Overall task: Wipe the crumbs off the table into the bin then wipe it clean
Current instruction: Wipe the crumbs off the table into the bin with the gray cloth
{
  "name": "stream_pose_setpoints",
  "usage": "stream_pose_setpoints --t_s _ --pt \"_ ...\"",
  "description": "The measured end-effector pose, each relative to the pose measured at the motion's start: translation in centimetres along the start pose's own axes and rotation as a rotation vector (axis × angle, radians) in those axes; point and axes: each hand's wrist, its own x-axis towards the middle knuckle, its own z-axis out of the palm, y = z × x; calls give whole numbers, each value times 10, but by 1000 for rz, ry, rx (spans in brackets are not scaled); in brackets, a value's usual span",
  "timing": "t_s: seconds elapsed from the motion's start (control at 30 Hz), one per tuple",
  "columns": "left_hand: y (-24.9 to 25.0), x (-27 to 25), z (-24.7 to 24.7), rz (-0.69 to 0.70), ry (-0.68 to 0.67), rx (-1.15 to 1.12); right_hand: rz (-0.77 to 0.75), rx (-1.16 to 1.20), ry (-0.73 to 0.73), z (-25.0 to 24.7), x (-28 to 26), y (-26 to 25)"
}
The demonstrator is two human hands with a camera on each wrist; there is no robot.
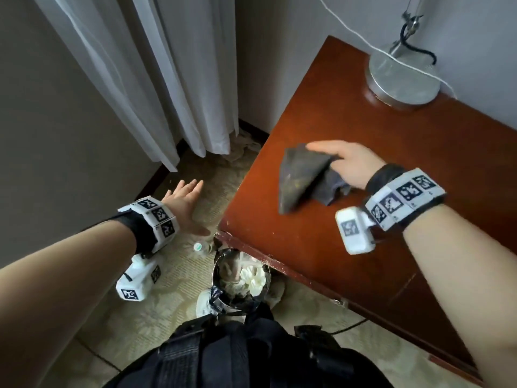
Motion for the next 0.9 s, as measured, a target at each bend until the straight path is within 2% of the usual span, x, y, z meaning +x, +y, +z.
stream_pose_setpoints --t_s 0.07,0.1,0.17,0.2,0.23,0.3,0.37,0.43,0.5,0.57,0.67,0.73,0.77,0.83,0.87,0.9 --pt "1 -2 2 28 13 -34 124 -144 201 -4 21 19" --pt "3 -3 4 40 17 -29 234 -253 220 2 30 29" --pt "6 -5 7 59 28 -2 390 -440 158 28 35 37" --pt "7 -5 7 66 35 9 384 -510 112 46 31 34" --pt "8 -5 8 69 41 15 308 -562 71 62 24 30" --pt "8 -7 7 56 46 11 41 -600 -40 96 -1 16" --pt "6 -10 7 28 53 1 -169 -552 -225 126 -35 5" --pt "1 -12 6 11 77 -3 -295 -472 -413 140 -60 0" --pt "-3 -13 5 15 85 -6 -312 -326 -495 132 -70 3" --pt "-2 -14 5 55 100 -24 -244 -206 -359 104 -70 5" --pt "15 -18 8 185 147 -27 -70 -162 75 49 -67 17" --pt "30 -20 13 273 171 72 116 -200 320 24 -59 41" --pt "38 -19 15 306 166 155 249 -240 360 20 -55 54" --pt "48 -16 22 336 118 316 489 -289 289 32 -49 74" --pt "52 -15 26 334 94 370 536 -315 228 46 -51 77" --pt "55 -15 31 330 84 400 514 -360 183 62 -56 76"
